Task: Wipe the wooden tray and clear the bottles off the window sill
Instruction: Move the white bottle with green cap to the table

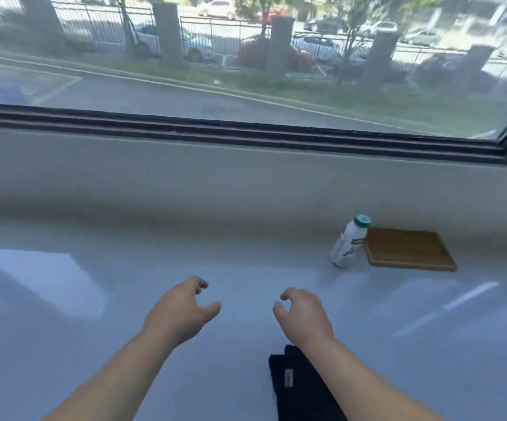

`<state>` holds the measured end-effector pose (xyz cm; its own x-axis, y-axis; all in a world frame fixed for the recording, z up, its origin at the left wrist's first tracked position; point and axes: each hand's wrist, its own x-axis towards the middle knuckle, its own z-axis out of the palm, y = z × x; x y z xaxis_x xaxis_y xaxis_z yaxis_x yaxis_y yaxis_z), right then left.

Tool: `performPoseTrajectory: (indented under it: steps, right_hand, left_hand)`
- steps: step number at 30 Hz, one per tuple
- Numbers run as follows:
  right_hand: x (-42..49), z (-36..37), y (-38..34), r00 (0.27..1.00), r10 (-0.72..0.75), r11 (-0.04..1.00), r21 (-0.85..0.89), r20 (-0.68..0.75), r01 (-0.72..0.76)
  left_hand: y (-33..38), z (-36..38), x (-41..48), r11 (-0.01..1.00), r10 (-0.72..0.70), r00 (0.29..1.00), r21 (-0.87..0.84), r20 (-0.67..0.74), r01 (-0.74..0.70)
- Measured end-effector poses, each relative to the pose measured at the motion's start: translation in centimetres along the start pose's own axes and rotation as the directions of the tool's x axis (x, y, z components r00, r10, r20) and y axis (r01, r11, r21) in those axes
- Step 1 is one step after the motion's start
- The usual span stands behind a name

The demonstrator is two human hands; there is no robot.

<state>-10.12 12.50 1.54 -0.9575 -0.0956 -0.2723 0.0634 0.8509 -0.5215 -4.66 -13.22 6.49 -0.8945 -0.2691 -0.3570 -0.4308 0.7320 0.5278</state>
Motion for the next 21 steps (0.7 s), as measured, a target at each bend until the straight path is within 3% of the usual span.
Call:
performPoseTrajectory:
  steps: [4, 9, 13, 18, 21]
  right_hand:
    - [5.8, -5.7, 8.4, 0.979, 0.199, 0.966, 0.180, -0.048, -0.188]
    - [12.3, -9.3, 15.1, 0.933, 0.358, 0.865, 0.373, 0.012, -0.337]
    - [16.4, -9.8, 17.9, 0.898, 0.424, 0.690, 0.601, 0.116, -0.404]
    - [19.1, -9.5, 18.7, 0.838, 0.424, 0.324, 0.807, 0.342, -0.493]
    - [19.7, -9.4, 18.6, 0.843, 0.393, 0.235, 0.846, 0.367, -0.478]
  left_hand:
    - [11.7, 5.1, 6.9, 0.993, 0.111, 0.992, 0.038, 0.062, -0.113]
    - [23.8, 11.8, 13.6, 0.974, 0.221, 0.971, 0.036, 0.096, -0.225]
    - [29.5, 16.8, 17.2, 0.975, 0.220, 0.971, -0.044, 0.090, -0.216]
    - [31.0, 20.7, 19.3, 0.968, 0.230, 0.972, -0.108, 0.042, -0.225]
    - [31.2, 21.5, 19.7, 0.962, 0.239, 0.971, -0.136, 0.006, -0.236]
